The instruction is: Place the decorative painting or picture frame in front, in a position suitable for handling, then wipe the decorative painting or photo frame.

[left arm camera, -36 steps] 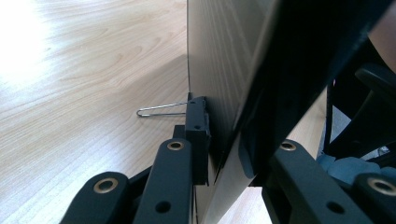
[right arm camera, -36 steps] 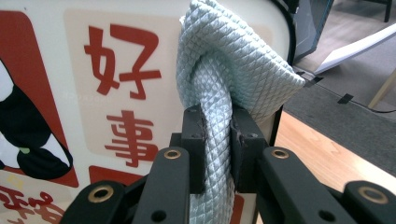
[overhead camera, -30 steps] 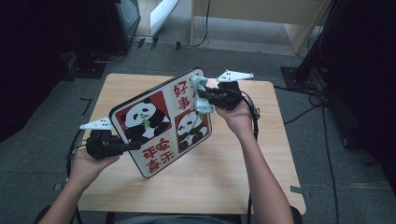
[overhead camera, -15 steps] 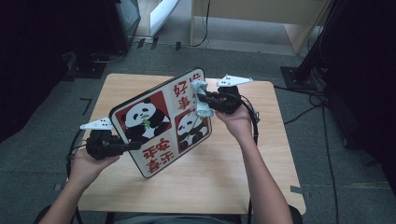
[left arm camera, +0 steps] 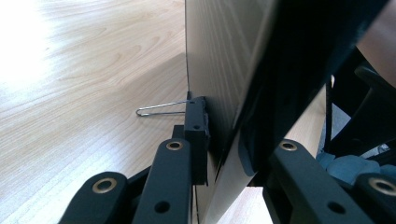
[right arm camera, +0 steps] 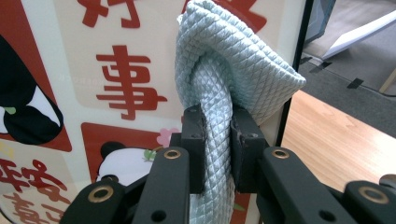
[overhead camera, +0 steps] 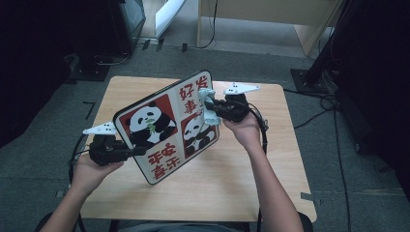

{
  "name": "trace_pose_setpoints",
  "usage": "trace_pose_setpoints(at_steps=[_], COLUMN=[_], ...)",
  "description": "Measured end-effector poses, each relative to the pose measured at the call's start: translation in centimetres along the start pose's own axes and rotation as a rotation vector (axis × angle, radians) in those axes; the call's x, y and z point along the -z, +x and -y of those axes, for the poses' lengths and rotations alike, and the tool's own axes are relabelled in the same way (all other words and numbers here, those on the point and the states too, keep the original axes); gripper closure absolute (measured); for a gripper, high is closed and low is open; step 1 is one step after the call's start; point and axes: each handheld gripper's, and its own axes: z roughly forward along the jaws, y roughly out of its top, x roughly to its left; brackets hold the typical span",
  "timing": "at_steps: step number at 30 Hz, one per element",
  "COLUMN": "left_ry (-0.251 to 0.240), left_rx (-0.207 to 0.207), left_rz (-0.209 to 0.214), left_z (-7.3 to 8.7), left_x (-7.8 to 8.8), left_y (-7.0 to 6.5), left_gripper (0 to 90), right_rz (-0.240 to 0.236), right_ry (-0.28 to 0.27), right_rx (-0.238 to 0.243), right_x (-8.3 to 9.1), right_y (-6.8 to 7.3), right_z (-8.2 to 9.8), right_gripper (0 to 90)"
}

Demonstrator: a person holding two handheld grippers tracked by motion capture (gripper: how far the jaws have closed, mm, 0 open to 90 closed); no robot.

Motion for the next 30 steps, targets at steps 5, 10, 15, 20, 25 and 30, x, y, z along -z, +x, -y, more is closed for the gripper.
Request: trace_pose_setpoints(at_steps=[5,10,15,20,25,30], left_ry=[0.001,0.003,0.003,0.004,0.004,0.004], left_rx=[-0.002,-0.003,-0.004,-0.006,-0.007,-0.008], left_rz=[0.0,-0.001,0.0,0.001,0.002,0.003], left_z=[0.0,0.0,0.0,0.0,0.0,0.0], left_x=[0.0,0.0,0.0,0.0,0.0,0.0], left_y=[0.0,0.0,-0.1,0.0,0.0,-0.1], left_gripper=[77.4,77.4,77.2,77.2,77.2,77.0], right_rz=[0.0,0.001,0.002,0.006,0.004,0.006], right_ry=[-0.009,0.006,0.023,0.026,0.052,0.046], right_rx=[-0.005,-0.003,-0.01,0.0,-0.006,-0.023], right_x=[-0.2,-0.3,-0.4,-0.7,-0.8,-0.9], right_y=[0.1,0.1,0.1,0.1,0.0,0.0], right_z=[0.6,1.2,1.6,2.4,3.0,3.8], right_gripper=[78.8,78.8,78.8,78.8,78.7,78.7])
